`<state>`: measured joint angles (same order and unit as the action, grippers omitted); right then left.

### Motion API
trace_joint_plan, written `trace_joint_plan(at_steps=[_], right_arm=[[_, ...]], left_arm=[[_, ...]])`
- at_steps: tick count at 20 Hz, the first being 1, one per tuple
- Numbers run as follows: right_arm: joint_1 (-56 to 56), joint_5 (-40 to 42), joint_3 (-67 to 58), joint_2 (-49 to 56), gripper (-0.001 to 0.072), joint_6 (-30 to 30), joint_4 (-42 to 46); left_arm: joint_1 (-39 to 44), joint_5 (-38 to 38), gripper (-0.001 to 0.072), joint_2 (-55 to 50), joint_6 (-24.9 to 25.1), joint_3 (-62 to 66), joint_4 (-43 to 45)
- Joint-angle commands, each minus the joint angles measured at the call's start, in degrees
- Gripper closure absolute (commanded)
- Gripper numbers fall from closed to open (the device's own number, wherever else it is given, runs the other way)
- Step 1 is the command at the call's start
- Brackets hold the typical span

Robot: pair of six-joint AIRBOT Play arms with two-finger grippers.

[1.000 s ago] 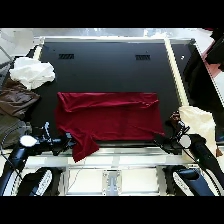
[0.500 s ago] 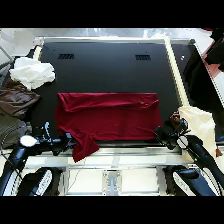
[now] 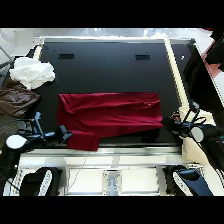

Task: Fold the shirts.

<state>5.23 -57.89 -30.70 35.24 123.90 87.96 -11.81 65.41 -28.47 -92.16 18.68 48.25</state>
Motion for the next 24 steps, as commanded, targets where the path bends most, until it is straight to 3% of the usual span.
trace_joint_plan(at_steps=[1,7,10,16,20,24], right_arm=[[0.0,-2.8,-6.1,-1.1,0.0696,-4.8,2.6],[0.0,7.2,-10.3,6.6,0.0697,-10.3,-1.3],[0.0,10.2,-17.6,16.7,0.0697,-16.5,-4.5],[0.0,13.1,-36.4,41.9,0.0696,-19.4,-3.8],[0.0,13.2,-44.0,53.8,0.0696,-19.8,-4.7],[0.0,15.2,-44.6,59.3,0.0696,-19.8,-4.1]], left_arm=[[-0.1,-0.7,0.0693,5.4,-3.4,6.1,2.9],[0.0,-5.6,0.0694,-7.5,1.9,19.3,5.9],[0.0,-8.4,0.0693,-18.7,5.4,27.1,6.8],[1.7,-14.0,0.0693,-37.6,10.5,35.5,7.3],[6.1,-19.9,0.0693,-46.0,10.4,35.8,11.2],[6.7,-26.6,0.0693,-50.2,9.7,35.9,12.3]])
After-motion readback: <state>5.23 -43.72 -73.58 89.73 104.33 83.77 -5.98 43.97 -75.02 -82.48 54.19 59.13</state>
